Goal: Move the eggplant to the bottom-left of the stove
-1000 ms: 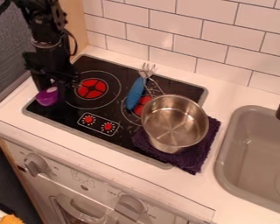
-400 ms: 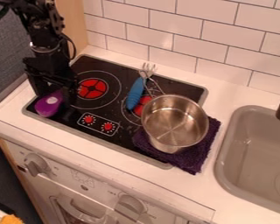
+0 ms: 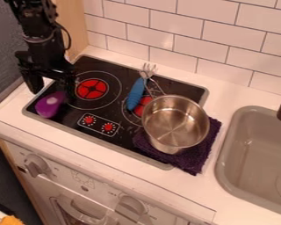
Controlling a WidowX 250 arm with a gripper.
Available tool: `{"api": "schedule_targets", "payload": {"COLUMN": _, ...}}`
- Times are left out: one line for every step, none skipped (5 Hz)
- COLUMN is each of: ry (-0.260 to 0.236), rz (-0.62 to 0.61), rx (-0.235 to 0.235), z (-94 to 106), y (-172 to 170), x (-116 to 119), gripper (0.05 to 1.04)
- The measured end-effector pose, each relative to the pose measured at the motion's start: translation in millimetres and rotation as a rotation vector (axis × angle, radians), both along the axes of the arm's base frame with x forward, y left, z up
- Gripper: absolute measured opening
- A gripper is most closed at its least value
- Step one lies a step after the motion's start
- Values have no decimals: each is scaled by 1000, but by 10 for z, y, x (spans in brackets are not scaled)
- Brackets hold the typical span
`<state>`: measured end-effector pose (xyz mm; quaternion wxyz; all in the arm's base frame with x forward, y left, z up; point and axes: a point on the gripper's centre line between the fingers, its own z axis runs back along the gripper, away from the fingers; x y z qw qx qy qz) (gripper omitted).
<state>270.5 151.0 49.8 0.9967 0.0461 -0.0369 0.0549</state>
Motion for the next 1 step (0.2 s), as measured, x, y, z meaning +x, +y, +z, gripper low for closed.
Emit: {"api": "schedule_targets", "payload": {"ry": 23, "rz": 0, "rx": 1, "z": 33, "y": -27, "x": -32, "gripper": 1001}}
